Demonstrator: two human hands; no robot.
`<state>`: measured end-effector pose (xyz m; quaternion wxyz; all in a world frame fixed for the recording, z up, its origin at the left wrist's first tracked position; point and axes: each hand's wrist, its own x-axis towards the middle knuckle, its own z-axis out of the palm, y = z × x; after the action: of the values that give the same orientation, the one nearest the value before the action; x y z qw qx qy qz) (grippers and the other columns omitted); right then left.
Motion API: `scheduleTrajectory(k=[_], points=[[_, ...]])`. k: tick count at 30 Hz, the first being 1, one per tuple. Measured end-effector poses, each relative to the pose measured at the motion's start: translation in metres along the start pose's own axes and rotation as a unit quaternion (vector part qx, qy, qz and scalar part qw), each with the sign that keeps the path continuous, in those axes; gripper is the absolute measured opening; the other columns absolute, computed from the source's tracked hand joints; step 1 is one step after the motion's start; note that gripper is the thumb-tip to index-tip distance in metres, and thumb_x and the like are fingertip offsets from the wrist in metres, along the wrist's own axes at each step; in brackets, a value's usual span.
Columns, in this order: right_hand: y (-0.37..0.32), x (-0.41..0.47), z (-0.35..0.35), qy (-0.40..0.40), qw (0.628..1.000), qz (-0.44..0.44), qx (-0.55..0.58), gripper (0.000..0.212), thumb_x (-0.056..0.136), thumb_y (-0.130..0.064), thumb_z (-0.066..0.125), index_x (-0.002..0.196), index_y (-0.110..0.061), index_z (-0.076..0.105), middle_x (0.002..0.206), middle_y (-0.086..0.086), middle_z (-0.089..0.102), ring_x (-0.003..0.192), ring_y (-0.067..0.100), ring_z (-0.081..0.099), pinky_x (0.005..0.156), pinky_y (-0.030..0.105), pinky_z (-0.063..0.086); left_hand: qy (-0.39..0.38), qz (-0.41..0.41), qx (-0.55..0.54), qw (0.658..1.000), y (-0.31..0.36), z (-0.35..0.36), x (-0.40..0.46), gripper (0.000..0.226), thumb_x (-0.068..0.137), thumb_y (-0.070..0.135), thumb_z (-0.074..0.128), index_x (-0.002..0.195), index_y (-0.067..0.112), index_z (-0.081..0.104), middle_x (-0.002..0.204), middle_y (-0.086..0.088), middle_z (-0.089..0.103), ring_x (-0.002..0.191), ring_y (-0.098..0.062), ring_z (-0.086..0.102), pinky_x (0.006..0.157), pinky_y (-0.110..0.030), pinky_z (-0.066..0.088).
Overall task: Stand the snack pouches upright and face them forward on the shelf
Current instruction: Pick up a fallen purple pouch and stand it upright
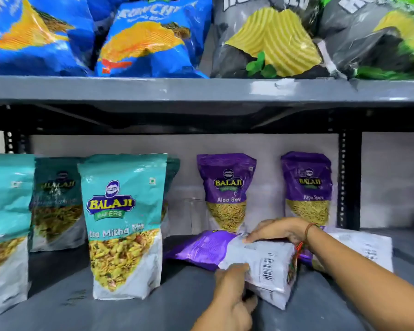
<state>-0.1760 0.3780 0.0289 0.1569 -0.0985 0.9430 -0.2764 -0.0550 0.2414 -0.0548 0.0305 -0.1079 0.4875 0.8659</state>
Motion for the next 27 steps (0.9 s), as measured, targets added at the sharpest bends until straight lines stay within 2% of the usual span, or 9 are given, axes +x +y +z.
scheduleTrajectory(k=[3,6,8,12,14,17,22,25,27], points=[[0.005,-0.004,0.004,0.024,0.998,-0.036,0.039,0.028,0.083,-0.044,0.069,0.089,-0.017,0.069,0.078,0.000,0.073,0.070,0.016,0.068,0.060,0.022,0.054,0.005,0.014,-0.004,1.000,-0.001,0.010,-0.002,0.039,0.092,-0.004,0.044,0.128,0.007,0.053,0.091,-0.013,0.063,0.069,-0.022,0.057,0.063,-0.028,0.047],[0.016,-0.012,0.007,0.057,0.979,-0.098,0.168,0.022,0.082,-0.037,0.073,0.087,-0.016,0.071,0.076,0.001,0.074,0.070,0.016,0.069,0.059,0.023,0.054,-0.010,0.064,0.011,0.998,0.009,0.009,0.000,0.049,0.090,-0.009,0.036,0.129,0.014,0.054,0.114,-0.016,0.071,0.082,-0.026,0.064,0.074,-0.039,0.055],[0.018,-0.019,0.008,0.075,0.950,-0.159,0.259,0.014,0.084,-0.028,0.074,0.089,-0.016,0.071,0.080,-0.001,0.079,0.069,0.011,0.073,0.057,0.021,0.057,-0.007,0.115,0.039,0.993,0.025,0.009,0.005,0.050,0.089,-0.012,0.036,0.126,0.016,0.056,0.115,-0.017,0.073,0.087,-0.028,0.067,0.081,-0.043,0.055],[0.013,-0.029,0.018,0.226,0.879,-0.260,0.329,0.022,0.085,-0.016,0.074,0.105,-0.013,0.066,0.108,0.007,0.077,0.103,0.021,0.071,0.095,0.040,0.054,-0.048,0.254,0.117,0.959,0.062,0.005,0.018,0.048,0.089,-0.017,0.038,0.118,0.012,0.064,0.099,-0.006,0.079,0.083,-0.017,0.073,0.071,-0.027,0.059],[0.011,-0.034,0.029,0.294,0.849,-0.274,0.343,0.024,0.083,-0.020,0.075,0.104,-0.017,0.064,0.103,0.003,0.077,0.104,0.027,0.071,0.095,0.047,0.053,-0.081,0.281,0.152,0.944,0.076,0.001,0.026,0.047,0.090,-0.019,0.040,0.118,0.009,0.064,0.093,0.000,0.079,0.083,-0.014,0.072,0.075,-0.028,0.057],[0.014,-0.040,0.048,0.348,0.840,-0.267,0.319,0.025,0.080,-0.021,0.077,0.099,-0.023,0.061,0.094,0.001,0.078,0.093,0.025,0.073,0.089,0.053,0.056,-0.120,0.272,0.191,0.935,0.079,-0.015,0.039,0.050,0.090,-0.022,0.041,0.111,0.016,0.066,0.092,0.000,0.080,0.088,-0.017,0.072,0.084,-0.034,0.055],[0.025,-0.040,0.078,0.365,0.848,-0.239,0.300,0.031,0.081,-0.015,0.076,0.101,-0.029,0.058,0.091,-0.005,0.079,0.085,0.012,0.074,0.087,0.051,0.057,-0.158,0.232,0.187,0.941,0.063,-0.041,0.055,0.036,0.094,-0.017,0.043,0.119,0.002,0.061,0.093,-0.005,0.080,0.081,-0.010,0.076,0.070,-0.020,0.059],[0.022,-0.047,0.081,0.371,0.843,-0.228,0.316,0.037,0.079,-0.011,0.078,0.104,-0.027,0.056,0.105,-0.001,0.073,0.099,0.020,0.069,0.094,0.051,0.053,-0.167,0.212,0.166,0.948,0.067,-0.042,0.063,0.036,0.091,-0.016,0.049,0.114,0.007,0.065,0.095,-0.005,0.081,0.081,-0.012,0.077,0.069,-0.023,0.061],[0.022,-0.051,0.089,0.425,0.826,-0.197,0.314,0.050,0.073,-0.009,0.083,0.110,-0.021,0.052,0.115,0.005,0.062,0.110,0.028,0.059,0.099,0.052,0.049,-0.187,0.204,0.147,0.950,0.068,-0.043,0.065,0.029,0.086,0.001,0.066,0.114,0.011,0.068,0.103,-0.007,0.080,0.087,-0.015,0.077,0.071,-0.026,0.061]])
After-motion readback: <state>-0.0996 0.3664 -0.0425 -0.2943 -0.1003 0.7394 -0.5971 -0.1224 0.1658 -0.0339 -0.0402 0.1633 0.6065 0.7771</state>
